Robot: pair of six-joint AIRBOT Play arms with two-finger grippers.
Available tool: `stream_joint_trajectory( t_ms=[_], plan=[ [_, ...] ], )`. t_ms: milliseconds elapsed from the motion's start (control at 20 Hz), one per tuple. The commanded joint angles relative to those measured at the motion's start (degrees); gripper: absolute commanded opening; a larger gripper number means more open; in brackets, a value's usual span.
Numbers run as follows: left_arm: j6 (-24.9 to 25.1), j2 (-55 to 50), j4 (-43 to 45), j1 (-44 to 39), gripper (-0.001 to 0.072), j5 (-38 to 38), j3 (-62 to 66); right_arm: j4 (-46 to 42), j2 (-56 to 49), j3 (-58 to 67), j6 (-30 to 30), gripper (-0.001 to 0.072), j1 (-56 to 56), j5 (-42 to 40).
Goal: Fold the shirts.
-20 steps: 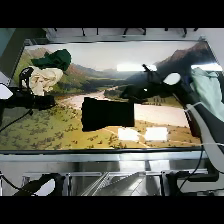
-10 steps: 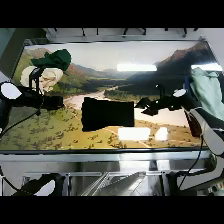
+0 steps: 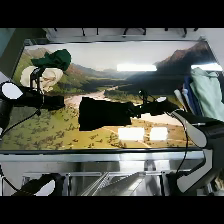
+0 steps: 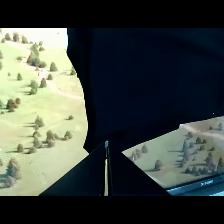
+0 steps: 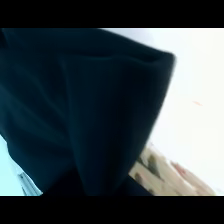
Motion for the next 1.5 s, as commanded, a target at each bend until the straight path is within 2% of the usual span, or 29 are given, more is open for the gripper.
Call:
stream_joint_trajectory(
  t_ms=[0, 200, 350, 500, 600, 700, 750, 850, 1000, 1250, 1450],
  plan=[
    [-0.1, 0.0, 0.1, 0.0, 0.002, 0.0, 0.0, 0.1, 3.5, 0.2, -1.3, 0.0022, -1.1, 3.5],
    [-0.1, 0.0, -0.1, 0.0, 0.002, -1.5, 0.0, -15.2, 21.6, -3.3, 7.3, 0.0022, -7.1, 4.0],
    [0.2, 0.0, -0.1, 0.0, 0.002, -3.4, 0.1, -21.9, 38.2, -9.6, 14.2, 0.0022, -12.4, 3.0],
    [3.1, 0.2, -0.1, 0.0, 0.002, -4.8, 0.2, -21.1, 53.2, -13.7, 16.3, 0.0023, -16.4, 3.4],
    [3.1, 0.3, -0.4, 0.0, 0.002, -4.2, 0.2, -18.1, 59.2, -13.7, 16.3, 0.0023, -16.3, 3.3],
    [3.2, 0.3, -3.3, 0.0, 0.002, -3.7, 0.2, -15.9, 61.6, -13.1, 17.5, 0.0022, -17.3, -0.8],
    [3.8, 0.3, -4.8, 0.0, 0.002, -3.3, 0.2, -15.9, 61.5, -12.3, 19.5, 0.0022, -18.0, -3.1],
    [5.1, 0.3, -6.7, 0.0, 0.0021, -3.1, 0.2, -15.9, 59.6, -9.4, 19.6, 0.0022, -19.0, -6.6],
    [5.1, 0.3, -7.2, 0.0, 0.002, -3.2, 0.2, -15.9, 52.8, -0.7, 18.4, 0.0022, -20.9, -6.9],
    [5.1, 0.3, -7.0, 0.0, 0.002, -2.8, 0.1, -16.0, 36.8, 21.2, 15.9, 0.0021, -25.4, -5.2],
    [5.1, 0.3, -7.0, 0.0, 0.002, 0.3, 0.1, -16.0, 22.4, 42.2, 15.8, 0.0022, -29.1, -2.3]
  ],
)
